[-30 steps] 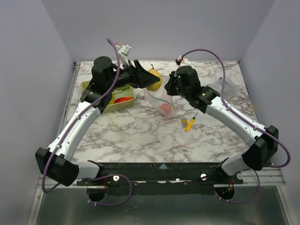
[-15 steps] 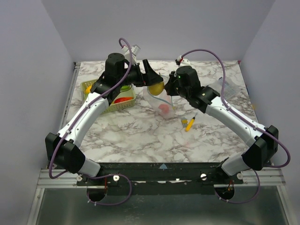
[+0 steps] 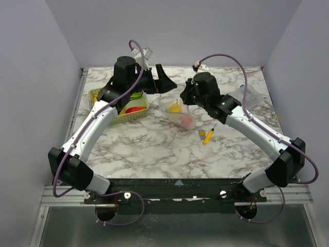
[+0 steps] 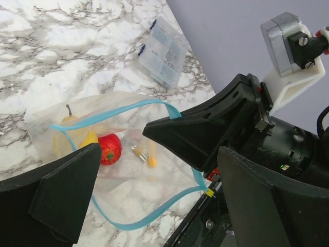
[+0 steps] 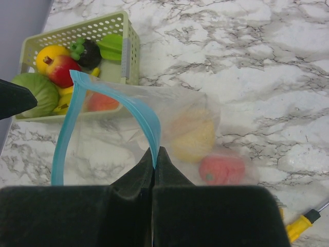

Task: Place the food in the zip-top bag and seal the zipper
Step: Place the fake fruit in the zipper food storage bag, then pick up the fake fruit from the bin.

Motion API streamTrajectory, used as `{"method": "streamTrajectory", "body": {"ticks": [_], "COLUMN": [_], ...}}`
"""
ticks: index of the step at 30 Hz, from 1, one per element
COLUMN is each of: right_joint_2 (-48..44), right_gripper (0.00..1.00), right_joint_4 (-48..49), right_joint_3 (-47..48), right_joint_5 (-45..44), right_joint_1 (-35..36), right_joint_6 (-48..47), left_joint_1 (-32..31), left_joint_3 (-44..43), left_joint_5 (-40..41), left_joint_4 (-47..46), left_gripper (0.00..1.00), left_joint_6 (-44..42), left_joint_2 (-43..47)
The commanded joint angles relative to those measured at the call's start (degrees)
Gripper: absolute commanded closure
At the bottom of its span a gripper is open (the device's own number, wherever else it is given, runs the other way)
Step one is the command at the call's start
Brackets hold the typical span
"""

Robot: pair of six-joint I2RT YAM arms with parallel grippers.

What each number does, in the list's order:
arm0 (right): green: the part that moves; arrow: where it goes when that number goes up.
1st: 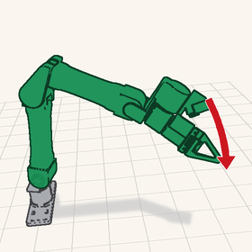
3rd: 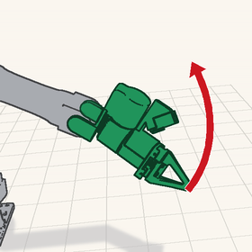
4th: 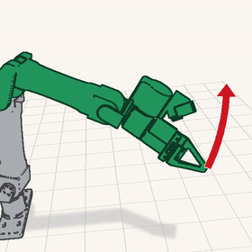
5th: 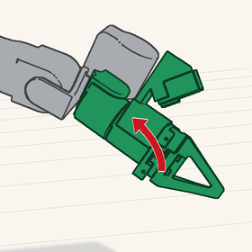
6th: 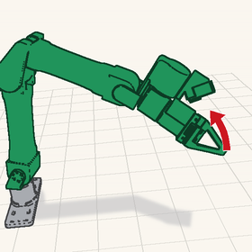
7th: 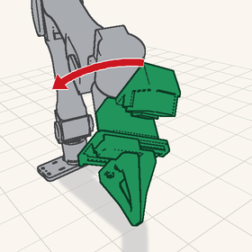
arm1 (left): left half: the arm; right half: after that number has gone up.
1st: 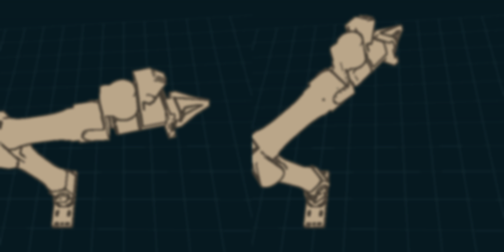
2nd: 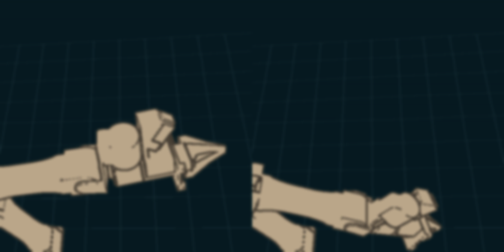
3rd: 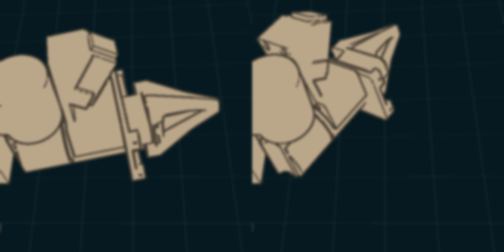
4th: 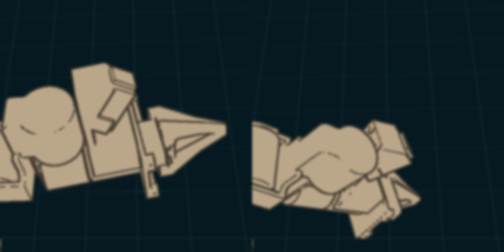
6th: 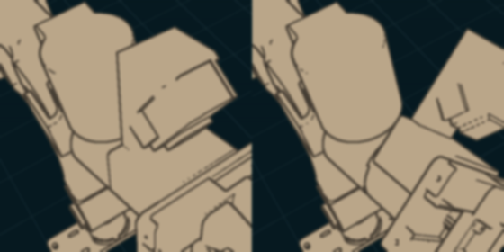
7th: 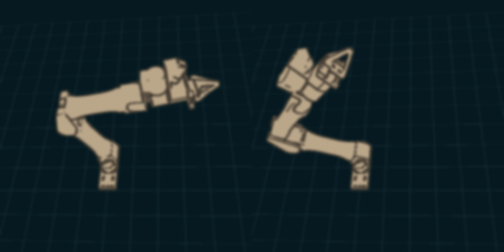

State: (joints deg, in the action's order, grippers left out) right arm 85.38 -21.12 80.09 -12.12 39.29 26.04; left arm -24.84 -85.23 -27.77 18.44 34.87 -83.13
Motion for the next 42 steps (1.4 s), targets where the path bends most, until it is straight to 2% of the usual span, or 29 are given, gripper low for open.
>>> {"method": "streamTrajectory", "body": {"ticks": [1,7,11,12,13,15,18,20,25,28,34,37,39,42], "right_joint_2": [-0.83,-0.86,-0.8,-0.8,-0.67,-0.5,-0.39,-0.22,-0.39,-1.0,-1.57,-1.15,-0.87,-0.42], "right_gripper": [1.0,1.0,1.0,1.0,1.0,1.0,1.0,1.0,1.0,1.0,1.0,1.0,1.0,1.0], "right_joint_4": [-0.41,-0.36,-0.06,0.03,0.03,0.2,0.64,0.73,0.82,0.76,0.6,0.65,0.73,0.8], "right_joint_3": [-0.02,-0.51,-1.16,1.38,-1.38,-1.65,-1.97,-1.97,-2.29,-2.91,-3.61,-3.54,-3.39,-3.28], "right_joint_5": [0.03,-0.83,-1.43,-1.5,-1.43,-1.16,-1.0,-0.91,-0.64,-0.7,-1.25,-1.01,-0.72,-0.43], "right_joint_1": [-0.19,-0.18,-0.17,-0.22,-0.22,-0.21,-0.2,-0.18,-0.2,-0.16,-0.2,-0.22,-0.2,-0.1], "right_joint_6": [-0.7,-1.24,-1.7,-1.71,-1.75,-1.85,-1.91,-1.93,-1.99,-1.99,-1.96,-1.91,-1.79,-1.68], "left_joint_1": [2.88,11.33,17.68,19.01,20.1,21.52,22.69,23.25,23.35,23.18,23.35,23.52,23.52,23.52], "left_joint_3": [-0.21,4.84,6.12,5.81,5.5,5.38,7.51,8.48,8.53,4.9,-7.84,-14.86,-20.39,-22.68], "left_joint_5": [4.01,8.19,10.39,10.72,11.56,12.69,12.04,13.09,26.12,33.56,45.07,43.37,44.02,45.68], "left_joint_4": [1.77,4.34,9.02,10.17,11.0,11.95,6.42,6.43,4.55,5.43,17.75,21.41,26.41,28.25], "left_gripper": [0.04,0.07,0.09,0.1,0.1,0.09,0.08,0.08,0.08,0.08,0.05,0.06,0.06,0.06], "left_joint_6": [-1.36,3.53,6.87,7.51,8.08,10.82,16.7,21.74,27.96,23.72,9.58,1.44,-0.83,-4.11], "left_joint_2": [3.0,3.41,-0.7,-1.91,-3.36,-5.71,-8.48,-10.15,-12.18,-14.21,-23.09,-29.35,-32.97,-35.56]}}
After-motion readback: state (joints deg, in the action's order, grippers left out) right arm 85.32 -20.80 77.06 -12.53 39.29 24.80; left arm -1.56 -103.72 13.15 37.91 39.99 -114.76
